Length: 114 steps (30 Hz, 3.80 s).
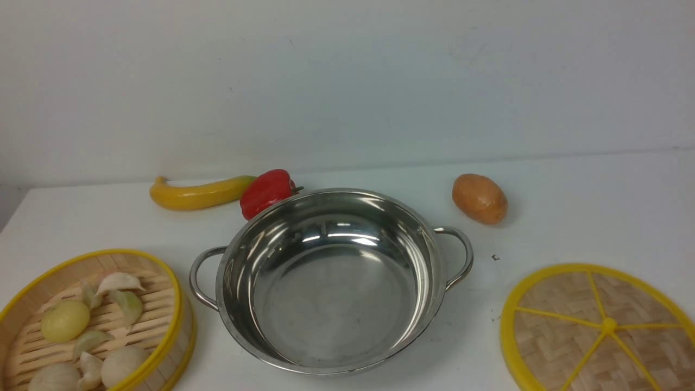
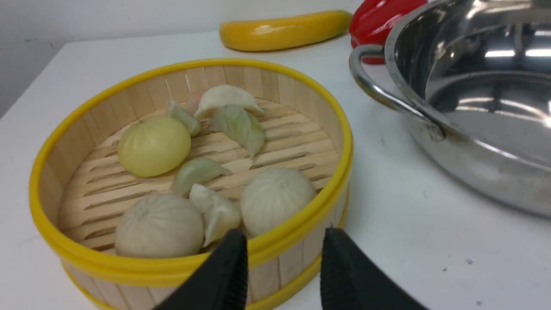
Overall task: Place the steamer in the pot on the white table, and put the lid on the steamer.
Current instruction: 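Grasp the rim of the steamer basket holding the buns with the left gripper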
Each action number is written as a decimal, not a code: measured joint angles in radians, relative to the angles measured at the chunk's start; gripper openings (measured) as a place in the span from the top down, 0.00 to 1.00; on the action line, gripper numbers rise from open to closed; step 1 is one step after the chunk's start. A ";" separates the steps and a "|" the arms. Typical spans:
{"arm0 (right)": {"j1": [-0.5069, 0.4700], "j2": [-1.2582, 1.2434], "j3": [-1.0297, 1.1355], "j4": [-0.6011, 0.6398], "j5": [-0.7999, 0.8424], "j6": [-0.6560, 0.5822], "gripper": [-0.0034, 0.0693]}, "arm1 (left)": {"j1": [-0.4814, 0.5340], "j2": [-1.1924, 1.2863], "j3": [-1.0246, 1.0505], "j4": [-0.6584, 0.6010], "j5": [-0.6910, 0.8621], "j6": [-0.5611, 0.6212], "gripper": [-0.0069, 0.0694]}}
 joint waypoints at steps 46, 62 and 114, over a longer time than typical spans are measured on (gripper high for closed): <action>0.000 0.000 0.000 0.000 0.000 0.000 0.62 | 0.000 0.579 -0.840 -0.018 0.667 0.039 0.60; 0.000 0.000 0.000 0.000 0.000 0.000 0.62 | 0.000 1.070 -1.104 0.475 0.866 -0.080 0.51; 0.000 0.000 0.000 0.000 0.000 0.000 0.62 | 0.258 1.208 -1.104 0.519 0.823 -0.092 0.50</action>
